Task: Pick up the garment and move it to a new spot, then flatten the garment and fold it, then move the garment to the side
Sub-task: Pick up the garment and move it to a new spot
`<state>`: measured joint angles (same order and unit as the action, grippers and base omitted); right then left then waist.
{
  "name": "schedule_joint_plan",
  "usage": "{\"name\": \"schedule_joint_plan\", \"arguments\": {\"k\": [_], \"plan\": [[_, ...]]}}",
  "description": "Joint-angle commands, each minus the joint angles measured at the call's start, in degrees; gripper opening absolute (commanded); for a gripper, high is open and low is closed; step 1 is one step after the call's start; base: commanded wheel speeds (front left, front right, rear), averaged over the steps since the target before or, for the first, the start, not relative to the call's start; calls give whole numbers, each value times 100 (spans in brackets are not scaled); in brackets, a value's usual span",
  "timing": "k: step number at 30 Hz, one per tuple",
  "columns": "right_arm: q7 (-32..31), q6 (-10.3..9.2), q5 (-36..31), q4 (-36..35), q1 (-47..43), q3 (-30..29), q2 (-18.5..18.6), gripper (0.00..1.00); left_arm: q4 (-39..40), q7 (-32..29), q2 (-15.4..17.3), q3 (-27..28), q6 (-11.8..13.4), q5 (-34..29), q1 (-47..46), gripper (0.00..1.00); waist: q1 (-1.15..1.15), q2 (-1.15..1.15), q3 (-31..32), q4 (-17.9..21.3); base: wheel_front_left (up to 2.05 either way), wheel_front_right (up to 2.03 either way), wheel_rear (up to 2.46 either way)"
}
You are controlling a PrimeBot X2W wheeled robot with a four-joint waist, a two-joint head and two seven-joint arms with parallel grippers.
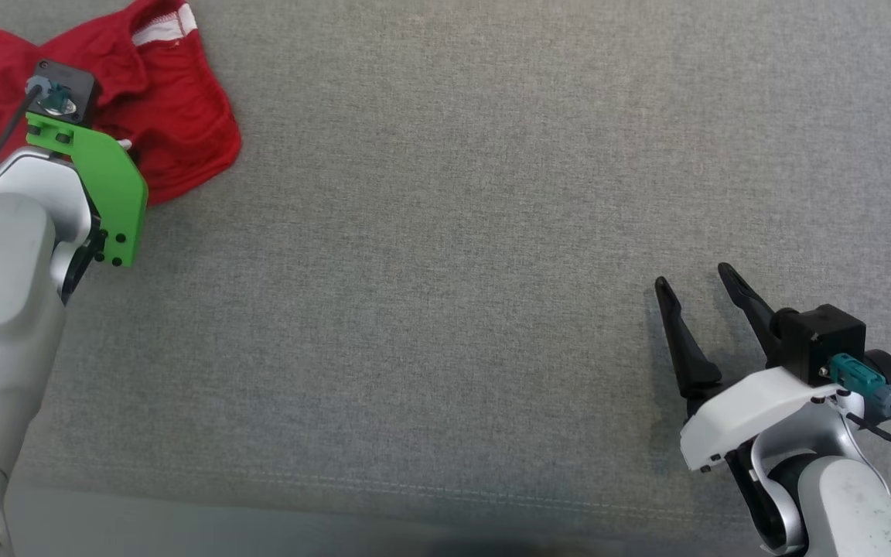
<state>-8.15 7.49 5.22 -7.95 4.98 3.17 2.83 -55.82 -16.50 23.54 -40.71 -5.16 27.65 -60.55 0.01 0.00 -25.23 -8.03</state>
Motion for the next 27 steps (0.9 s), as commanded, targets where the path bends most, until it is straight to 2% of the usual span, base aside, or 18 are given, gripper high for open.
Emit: {"name": "schedule_joint_plan", "arguments": {"k": [1, 2, 15, 20, 27], "plan": [[25, -1, -27, -34, 59, -8, 14, 100, -36, 64, -17, 19, 51, -32, -127, 39, -1, 0, -195, 143, 0, 0, 0], [33, -1, -32, -21, 72, -5, 14, 100, -85, 142, -40, 11, 85, -60, -161, 0, -1, 0, -205, 141, 0, 0, 0], [311, -1, 255, 461, 124, 177, 15, 100, -221, 1000, -417, -133, 31, -145, -556, 0, -1, 0, 306, 274, 0, 0, 0], [480, -1, 411, 705, 122, 242, 14, 100, 12, 1406, -621, -255, 14, -254, -772, 0, -1, 0, 623, 457, 0, 0, 0], [743, -1, 699, 1045, 101, 353, 14, 100, 379, 1731, -1116, -285, 23, -128, -887, 0, -1, 0, 1037, 894, 0, 0, 0]]}}
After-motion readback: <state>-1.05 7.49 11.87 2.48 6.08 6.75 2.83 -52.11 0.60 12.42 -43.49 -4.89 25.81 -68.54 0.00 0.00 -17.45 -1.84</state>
